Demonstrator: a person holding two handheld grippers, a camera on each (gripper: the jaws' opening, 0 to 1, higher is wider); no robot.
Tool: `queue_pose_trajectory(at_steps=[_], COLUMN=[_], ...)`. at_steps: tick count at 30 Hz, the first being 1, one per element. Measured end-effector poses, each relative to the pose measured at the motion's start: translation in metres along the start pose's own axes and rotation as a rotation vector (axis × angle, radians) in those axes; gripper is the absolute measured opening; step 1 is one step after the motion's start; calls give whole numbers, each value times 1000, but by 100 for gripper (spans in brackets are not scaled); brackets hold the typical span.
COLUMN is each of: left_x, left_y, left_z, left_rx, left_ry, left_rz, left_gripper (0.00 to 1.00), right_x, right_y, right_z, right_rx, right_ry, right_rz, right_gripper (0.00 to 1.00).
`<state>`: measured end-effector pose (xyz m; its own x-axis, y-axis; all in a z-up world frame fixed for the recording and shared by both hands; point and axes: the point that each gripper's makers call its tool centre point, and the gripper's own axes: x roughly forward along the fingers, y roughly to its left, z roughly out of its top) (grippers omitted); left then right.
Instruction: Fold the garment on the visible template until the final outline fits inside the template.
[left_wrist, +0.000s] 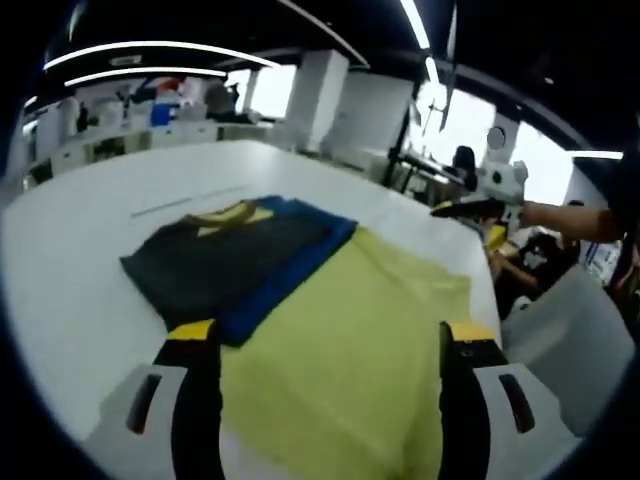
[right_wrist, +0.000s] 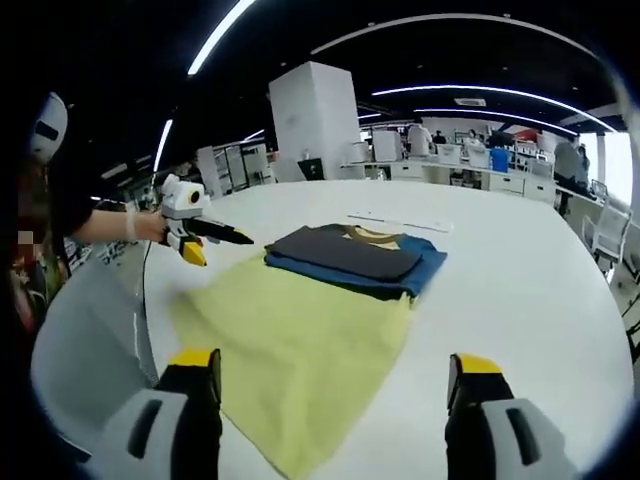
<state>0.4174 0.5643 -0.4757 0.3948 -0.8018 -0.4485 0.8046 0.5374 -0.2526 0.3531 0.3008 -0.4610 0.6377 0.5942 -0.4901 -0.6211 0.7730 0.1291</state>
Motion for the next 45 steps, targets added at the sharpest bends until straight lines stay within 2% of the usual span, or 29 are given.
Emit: queue_pose_trajectory(at_steps=[9, 20, 24, 29, 33, 41, 45], left_x=[-36, -75, -82, -91, -90, -93, -96], left_y=[10, 11, 13, 21, 12, 5, -2], left_z=[-20, -48, -56, -62, -68, -77, -83], left_rx=[-22, -64, -59, -111, -104, -147, -163], left_ry=[15, 43, 58, 42, 68, 72, 86], left_rz=[57, 103, 111, 120, 118, 96, 76], left_gripper=[85, 82, 82, 76, 75, 66, 58], right_x=[4, 3, 1, -4, -9, -15, -20], right_y=[5, 11, 9, 3, 1, -4, -5], right_z=[-2, -8, -12, -11, -16, -29, -37], right_rx=[-35, -59, -60, -32, -20, 12, 32], right_ry=[30, 61, 75, 61, 68, 89, 123], right_rz=[21, 27, 24, -7, -17, -26, -29], right_gripper=[94, 94, 93, 88, 87, 75, 56])
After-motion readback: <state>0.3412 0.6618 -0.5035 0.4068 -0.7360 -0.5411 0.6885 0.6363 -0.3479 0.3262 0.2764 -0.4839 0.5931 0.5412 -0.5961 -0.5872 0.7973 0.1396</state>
